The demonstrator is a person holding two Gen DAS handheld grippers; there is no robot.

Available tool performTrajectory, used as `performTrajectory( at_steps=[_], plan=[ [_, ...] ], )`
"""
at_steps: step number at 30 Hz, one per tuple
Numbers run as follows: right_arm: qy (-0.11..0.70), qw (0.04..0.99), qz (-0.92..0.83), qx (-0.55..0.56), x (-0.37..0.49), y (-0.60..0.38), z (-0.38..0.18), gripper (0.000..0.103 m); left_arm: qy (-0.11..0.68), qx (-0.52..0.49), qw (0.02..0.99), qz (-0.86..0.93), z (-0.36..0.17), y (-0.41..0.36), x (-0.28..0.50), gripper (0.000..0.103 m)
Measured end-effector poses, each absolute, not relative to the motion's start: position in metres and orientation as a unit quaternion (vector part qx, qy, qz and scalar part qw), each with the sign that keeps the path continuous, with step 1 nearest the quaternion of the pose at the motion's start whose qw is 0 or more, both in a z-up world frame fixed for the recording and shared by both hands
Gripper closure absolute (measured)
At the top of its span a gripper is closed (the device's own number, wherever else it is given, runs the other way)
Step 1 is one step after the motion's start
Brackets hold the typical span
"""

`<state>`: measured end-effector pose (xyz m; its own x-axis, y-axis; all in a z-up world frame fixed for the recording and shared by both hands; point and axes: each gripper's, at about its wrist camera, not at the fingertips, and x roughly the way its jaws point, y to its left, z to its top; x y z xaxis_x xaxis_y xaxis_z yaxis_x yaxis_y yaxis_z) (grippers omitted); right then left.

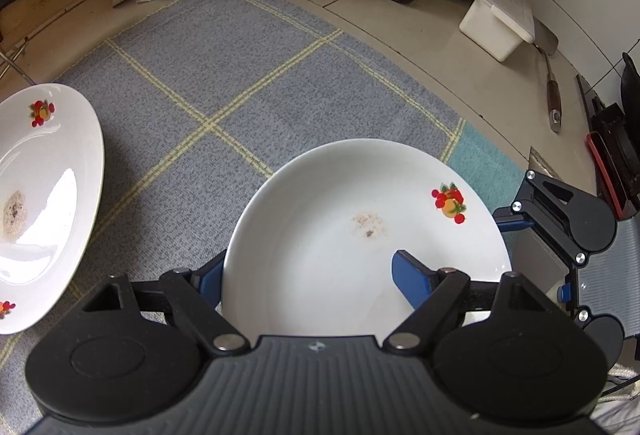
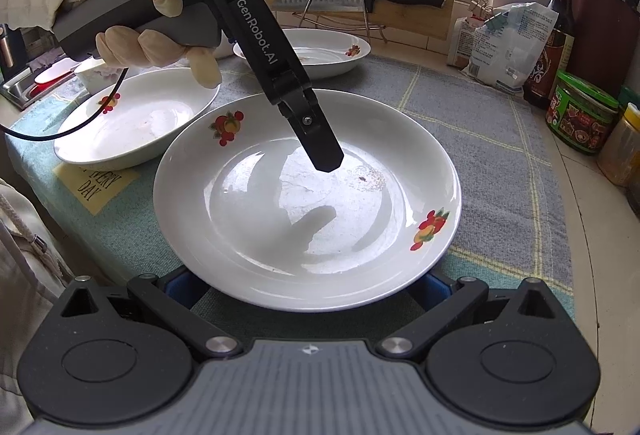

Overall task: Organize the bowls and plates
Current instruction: 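Carry the held plate with the left gripper toward the green sauce jar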

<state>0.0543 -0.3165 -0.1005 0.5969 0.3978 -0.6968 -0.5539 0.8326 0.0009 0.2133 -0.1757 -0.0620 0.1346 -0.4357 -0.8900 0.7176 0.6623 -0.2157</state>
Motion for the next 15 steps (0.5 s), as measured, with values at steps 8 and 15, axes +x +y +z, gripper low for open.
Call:
performTrajectory(
  at_steps=[8,15],
  plan=[
    [0.355,0.891,0.259,-0.115,0.058,-0.324,-0.091,0.0,0.515,0.13,0.75,-0.393,-0.05,-0.186,0.221,0.02],
    [0.355,0.892,0.253,-0.121,0.07,-0.334,-0.085,0.0,0.507,0.133,0.754,-0.396,-0.047,-0.199,0.235,0.02]
  ],
)
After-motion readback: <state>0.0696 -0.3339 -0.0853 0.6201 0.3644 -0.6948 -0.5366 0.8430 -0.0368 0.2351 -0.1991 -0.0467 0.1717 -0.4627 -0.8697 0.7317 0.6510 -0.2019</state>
